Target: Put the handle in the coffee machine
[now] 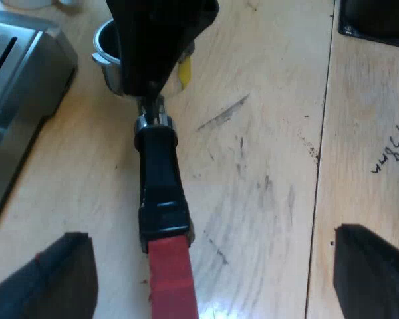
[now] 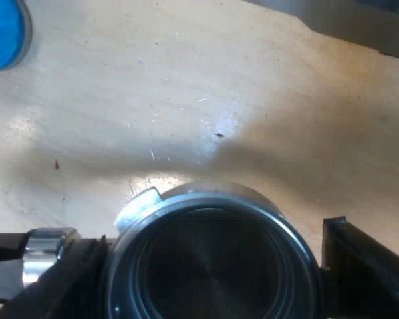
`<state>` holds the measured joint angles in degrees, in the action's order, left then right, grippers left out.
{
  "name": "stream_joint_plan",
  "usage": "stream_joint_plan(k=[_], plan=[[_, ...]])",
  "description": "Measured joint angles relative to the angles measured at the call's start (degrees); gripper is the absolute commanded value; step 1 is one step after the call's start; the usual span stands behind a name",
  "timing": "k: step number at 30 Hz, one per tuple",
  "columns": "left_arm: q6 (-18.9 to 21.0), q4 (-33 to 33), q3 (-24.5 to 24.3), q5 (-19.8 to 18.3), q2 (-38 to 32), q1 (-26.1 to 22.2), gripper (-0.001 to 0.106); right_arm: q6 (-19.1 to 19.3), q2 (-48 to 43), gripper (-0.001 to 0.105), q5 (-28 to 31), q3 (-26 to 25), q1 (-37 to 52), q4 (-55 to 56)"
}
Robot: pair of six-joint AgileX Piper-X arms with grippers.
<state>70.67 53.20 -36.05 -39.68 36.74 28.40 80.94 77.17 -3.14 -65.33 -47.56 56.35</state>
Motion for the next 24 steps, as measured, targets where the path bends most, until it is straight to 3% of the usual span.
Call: stream_joint_plan(k=[5, 24], plan=[[-0.4, -0.7, 0.3, -0.1, 0.4, 0.0, 0.074, -1.3, -0.9, 0.0, 0.0, 0.0, 0.0, 0.9], [-0.6, -12.9, 11.1, 1.8, 0.4, 0.0, 0.074, -1.9, -1.1, 0.0, 0.0, 0.0, 0.0, 1.7]])
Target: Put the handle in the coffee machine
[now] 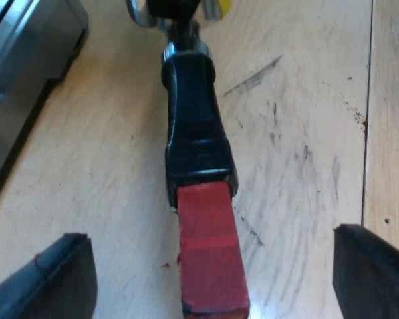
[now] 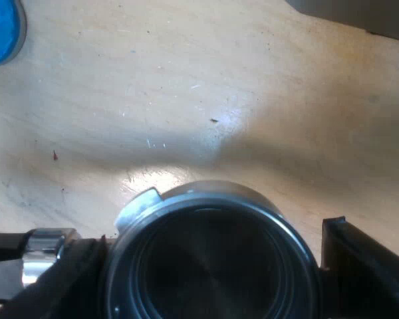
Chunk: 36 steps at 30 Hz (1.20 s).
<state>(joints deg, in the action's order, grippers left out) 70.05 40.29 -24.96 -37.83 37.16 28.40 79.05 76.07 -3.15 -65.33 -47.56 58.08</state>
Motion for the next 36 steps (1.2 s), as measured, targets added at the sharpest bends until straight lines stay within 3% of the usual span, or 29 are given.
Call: stream_joint_plan(k=[10, 16, 36], plan=[[1.4, -3.2, 0.2, 0.3, 6.7, 0.0, 0.074, -0.1, 0.0, 0.0, 0.0, 0.0, 0.0, 0.0], [1.5, -7.4, 0.2, 1.0, 8.8, 2.5, 0.074, -0.1, 0.0, 0.0, 0.0, 0.0, 0.0, 0.0], [0.9, -11.2, 0.2, 1.9, 16.9, 3.6, 0.074, -0.2, 0.0, 0.0, 0.0, 0.0, 0.0, 0.0]])
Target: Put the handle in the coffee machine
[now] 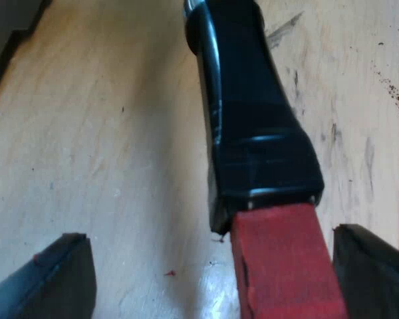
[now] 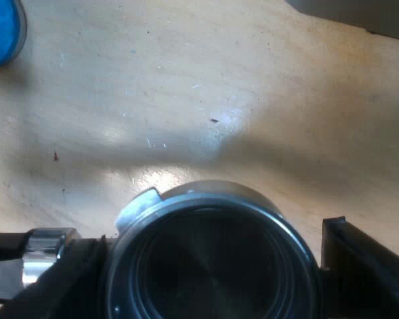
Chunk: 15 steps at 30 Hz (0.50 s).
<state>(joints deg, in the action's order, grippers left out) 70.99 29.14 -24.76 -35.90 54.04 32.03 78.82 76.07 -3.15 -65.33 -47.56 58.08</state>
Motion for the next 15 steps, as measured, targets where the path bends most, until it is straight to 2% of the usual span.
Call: stream_joint_plan(k=[7, 10, 15], plan=[[-0.9, -0.5, 0.0, 0.0, 0.0, 0.0, 0.074, 0.0, 0.0, 0.0, 0.0, 0.0, 0.0, 0.0], [-1.0, -0.5, 0.0, 0.0, 0.0, 0.0, 0.07, 0.0, 0.0, 0.0, 0.0, 0.0, 0.0, 0.0], [-1.0, -0.5, 0.0, 0.1, 0.0, 0.0, 0.046, 0.0, 0.0, 0.0, 0.0, 0.0, 0.0, 0.0]])
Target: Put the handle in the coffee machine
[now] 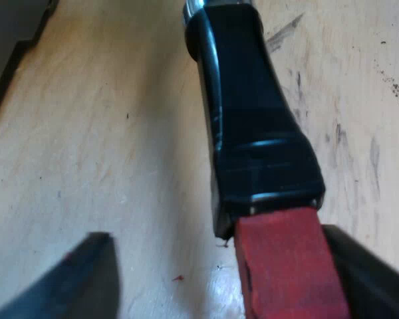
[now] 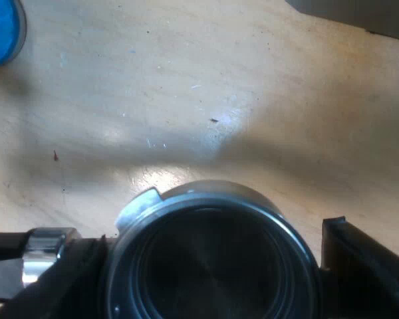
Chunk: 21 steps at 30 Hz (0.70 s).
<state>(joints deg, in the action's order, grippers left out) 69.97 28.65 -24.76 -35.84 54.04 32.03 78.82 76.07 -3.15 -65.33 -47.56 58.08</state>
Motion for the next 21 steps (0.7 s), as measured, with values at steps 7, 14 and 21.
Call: stream_joint_plan(k=[7, 14, 21], plan=[[0.0, 0.0, 0.0, 0.0, 0.0, 0.0, 0.01, -0.9, 0.0, 0.0, 0.9, 0.0, 0.0, -0.4], [0.4, 0.0, 0.0, 0.8, 0.0, 0.0, 0.0, -2.2, 0.0, 0.0, 1.0, 0.0, 0.0, -0.2], [0.4, 0.0, 0.0, 0.8, 0.0, 0.0, 0.0, -2.2, 0.0, 0.0, 1.0, 0.0, 0.0, -0.2]])
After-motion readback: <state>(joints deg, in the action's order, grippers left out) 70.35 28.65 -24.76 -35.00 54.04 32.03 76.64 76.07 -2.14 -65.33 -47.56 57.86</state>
